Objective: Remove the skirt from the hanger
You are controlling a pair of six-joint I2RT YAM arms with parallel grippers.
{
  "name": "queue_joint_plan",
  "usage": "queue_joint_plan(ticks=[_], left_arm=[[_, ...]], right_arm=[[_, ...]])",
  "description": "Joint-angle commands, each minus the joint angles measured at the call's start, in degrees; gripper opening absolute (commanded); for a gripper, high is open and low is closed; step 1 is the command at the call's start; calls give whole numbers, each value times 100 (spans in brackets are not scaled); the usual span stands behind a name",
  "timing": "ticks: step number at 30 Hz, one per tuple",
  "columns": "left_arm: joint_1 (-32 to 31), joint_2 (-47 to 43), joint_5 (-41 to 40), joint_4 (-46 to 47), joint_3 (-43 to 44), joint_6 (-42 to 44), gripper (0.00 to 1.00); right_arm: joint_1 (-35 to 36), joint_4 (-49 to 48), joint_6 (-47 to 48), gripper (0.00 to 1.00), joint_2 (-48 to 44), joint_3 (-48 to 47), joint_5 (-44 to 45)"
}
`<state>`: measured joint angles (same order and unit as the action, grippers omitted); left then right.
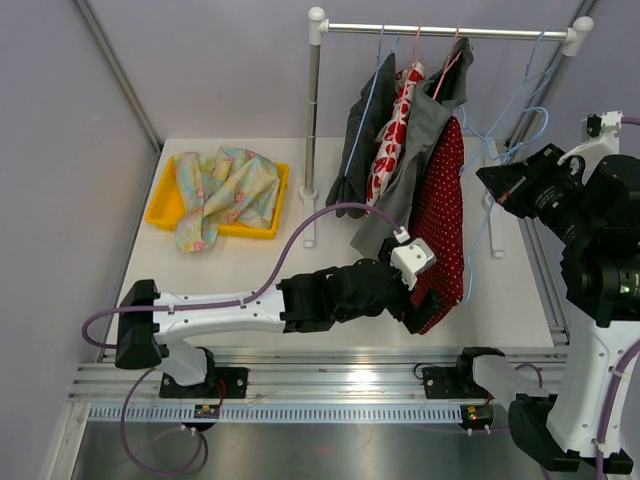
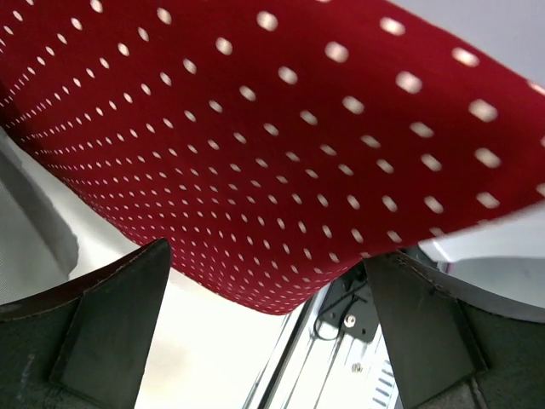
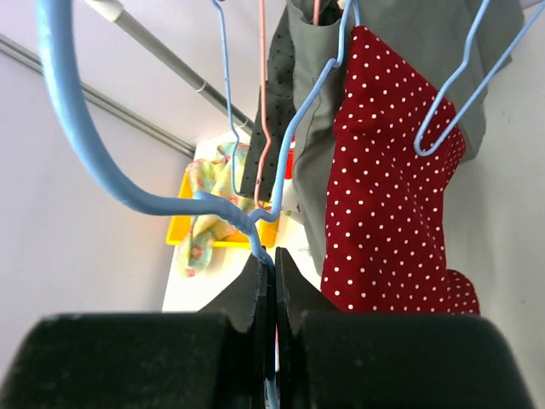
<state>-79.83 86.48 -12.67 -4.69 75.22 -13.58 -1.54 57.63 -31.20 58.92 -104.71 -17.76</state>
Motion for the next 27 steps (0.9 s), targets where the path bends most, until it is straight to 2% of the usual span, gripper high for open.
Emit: queue_joint_plan(ticks=[1, 4, 5, 8, 9, 11, 12, 13, 16, 20, 23, 27], left_arm=[[-32, 97, -192, 723, 98, -109, 99], [-32, 203, -254, 969, -16, -179, 99], [-32, 229, -254, 1161, -60, -206, 96], [-32, 273, -254, 1461, -60, -197, 79], [-32, 334, -245, 1488, -25, -180, 67], [-32, 387, -263, 1532, 150, -101, 55], [-32, 440, -245, 1532, 212, -66, 22], [-32, 466, -402, 1532, 273, -57, 0], [-32, 414, -630, 1480, 309, -109, 0], [-146, 195, -868, 953, 99, -320, 0], [-506, -183, -1229, 917, -735, -548, 0], [-1173, -570, -1930, 628, -2130, -1617, 0]], right_arm=[[13, -138, -290, 0, -64, -313, -228], [13, -24, -299, 0, -108, -454, -246], [13, -15, -308, 0, -117, -489, -263], [13, -32, -386, 0, -135, -507, -377], [13, -32, -430, 0, -135, -507, -482], [13, -76, -492, 0, -135, -490, -579], [13, -93, -510, 0, -135, -489, -632], [13, -94, -510, 0, -135, -489, -624], [13, -50, -431, 0, -144, -489, -510], [13, 47, -238, 0, -47, -665, -159], [13, 73, -159, 0, 120, -981, 26], [13, 318, 43, 0, 549, -1604, 369]])
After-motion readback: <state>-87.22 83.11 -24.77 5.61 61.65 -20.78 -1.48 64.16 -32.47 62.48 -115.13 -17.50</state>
